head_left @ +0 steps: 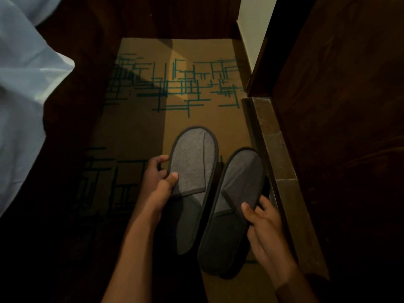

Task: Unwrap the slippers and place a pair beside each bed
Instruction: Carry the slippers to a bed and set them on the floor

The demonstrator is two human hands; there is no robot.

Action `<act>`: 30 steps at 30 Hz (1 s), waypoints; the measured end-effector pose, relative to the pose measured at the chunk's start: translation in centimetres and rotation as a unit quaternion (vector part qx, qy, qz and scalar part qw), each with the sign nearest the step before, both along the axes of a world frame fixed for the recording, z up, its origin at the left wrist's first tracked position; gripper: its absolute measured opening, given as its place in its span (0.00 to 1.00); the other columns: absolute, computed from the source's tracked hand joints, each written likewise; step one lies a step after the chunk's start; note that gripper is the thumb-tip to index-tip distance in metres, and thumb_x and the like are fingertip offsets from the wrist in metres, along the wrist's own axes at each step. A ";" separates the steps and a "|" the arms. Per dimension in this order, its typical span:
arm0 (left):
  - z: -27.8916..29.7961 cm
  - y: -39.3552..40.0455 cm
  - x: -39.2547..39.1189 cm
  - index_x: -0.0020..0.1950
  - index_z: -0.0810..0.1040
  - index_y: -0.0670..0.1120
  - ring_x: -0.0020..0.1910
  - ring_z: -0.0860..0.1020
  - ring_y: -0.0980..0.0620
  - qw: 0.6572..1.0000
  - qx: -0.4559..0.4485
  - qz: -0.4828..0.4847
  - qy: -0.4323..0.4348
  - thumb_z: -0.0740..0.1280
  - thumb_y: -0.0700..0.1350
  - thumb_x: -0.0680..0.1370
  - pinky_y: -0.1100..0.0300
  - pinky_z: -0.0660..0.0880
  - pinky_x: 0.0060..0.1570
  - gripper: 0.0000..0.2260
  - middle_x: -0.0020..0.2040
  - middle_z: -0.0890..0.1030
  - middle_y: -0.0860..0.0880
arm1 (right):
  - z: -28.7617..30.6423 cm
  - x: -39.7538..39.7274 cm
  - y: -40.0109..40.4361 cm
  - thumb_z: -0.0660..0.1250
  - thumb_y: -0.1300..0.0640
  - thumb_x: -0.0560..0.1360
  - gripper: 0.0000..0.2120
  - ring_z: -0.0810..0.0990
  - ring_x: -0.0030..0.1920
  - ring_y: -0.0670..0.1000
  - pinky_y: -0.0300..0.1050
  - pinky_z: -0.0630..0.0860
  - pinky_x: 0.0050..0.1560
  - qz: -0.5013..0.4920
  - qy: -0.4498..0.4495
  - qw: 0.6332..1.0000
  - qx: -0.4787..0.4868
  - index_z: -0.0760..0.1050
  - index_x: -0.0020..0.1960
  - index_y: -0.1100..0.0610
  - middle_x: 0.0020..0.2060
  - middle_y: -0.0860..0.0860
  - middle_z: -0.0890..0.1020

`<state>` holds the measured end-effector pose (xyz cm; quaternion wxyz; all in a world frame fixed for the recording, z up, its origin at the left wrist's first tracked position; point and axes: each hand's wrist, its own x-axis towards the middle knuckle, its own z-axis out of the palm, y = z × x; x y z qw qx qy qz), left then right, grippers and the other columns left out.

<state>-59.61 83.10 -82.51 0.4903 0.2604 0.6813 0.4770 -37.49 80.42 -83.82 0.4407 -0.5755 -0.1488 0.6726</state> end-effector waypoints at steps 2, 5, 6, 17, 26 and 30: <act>-0.6 1.7 -0.4 0.59 0.70 0.48 0.42 0.80 0.52 0.998 -0.001 -0.031 0.054 0.63 0.30 0.78 0.66 0.77 0.33 0.16 0.47 0.81 0.44 | -1.0 0.5 -0.5 0.62 0.71 0.78 0.19 0.80 0.59 0.60 0.61 0.75 0.63 0.001 0.005 0.998 -0.057 0.72 0.67 0.59 0.60 0.58 0.81; -1.4 4.2 -1.2 0.57 0.76 0.46 0.39 0.79 0.50 0.982 -0.002 -0.110 0.155 0.67 0.29 0.75 0.68 0.75 0.32 0.15 0.43 0.80 0.42 | -1.9 0.3 -1.6 0.64 0.70 0.77 0.16 0.79 0.60 0.62 0.60 0.75 0.61 -0.022 0.019 0.991 -0.129 0.75 0.60 0.56 0.59 0.59 0.81; -1.6 5.1 -1.5 0.58 0.78 0.43 0.34 0.77 0.55 0.973 -0.005 -0.133 0.189 0.68 0.29 0.75 0.72 0.73 0.29 0.15 0.39 0.79 0.44 | -2.1 0.1 -2.0 0.65 0.70 0.76 0.16 0.78 0.61 0.62 0.57 0.76 0.56 -0.032 0.020 0.988 -0.150 0.75 0.61 0.57 0.59 0.59 0.81; -4.5 11.1 -1.5 0.49 0.77 0.42 0.33 0.74 0.56 0.936 -0.023 -0.266 0.229 0.72 0.31 0.73 0.71 0.73 0.31 0.09 0.36 0.78 0.46 | -2.8 -4.1 -4.2 0.67 0.69 0.76 0.11 0.80 0.50 0.62 0.55 0.80 0.52 -0.091 0.145 0.953 -0.249 0.73 0.59 0.66 0.54 0.67 0.80; -5.9 13.9 -0.3 0.53 0.81 0.37 0.43 0.79 0.50 0.881 0.032 -0.360 0.306 0.74 0.34 0.72 0.60 0.75 0.44 0.10 0.43 0.82 0.41 | -4.4 -7.0 -3.4 0.68 0.58 0.78 0.19 0.83 0.46 0.60 0.43 0.82 0.27 -0.015 0.144 0.942 -0.304 0.72 0.63 0.69 0.46 0.65 0.83; -7.1 13.7 -0.4 0.51 0.82 0.38 0.44 0.81 0.51 0.871 0.046 -0.362 0.331 0.75 0.36 0.71 0.56 0.78 0.47 0.10 0.46 0.85 0.40 | -5.1 -7.1 -2.5 0.67 0.57 0.79 0.20 0.84 0.42 0.58 0.40 0.81 0.27 -0.004 0.120 0.947 -0.297 0.72 0.65 0.69 0.44 0.63 0.83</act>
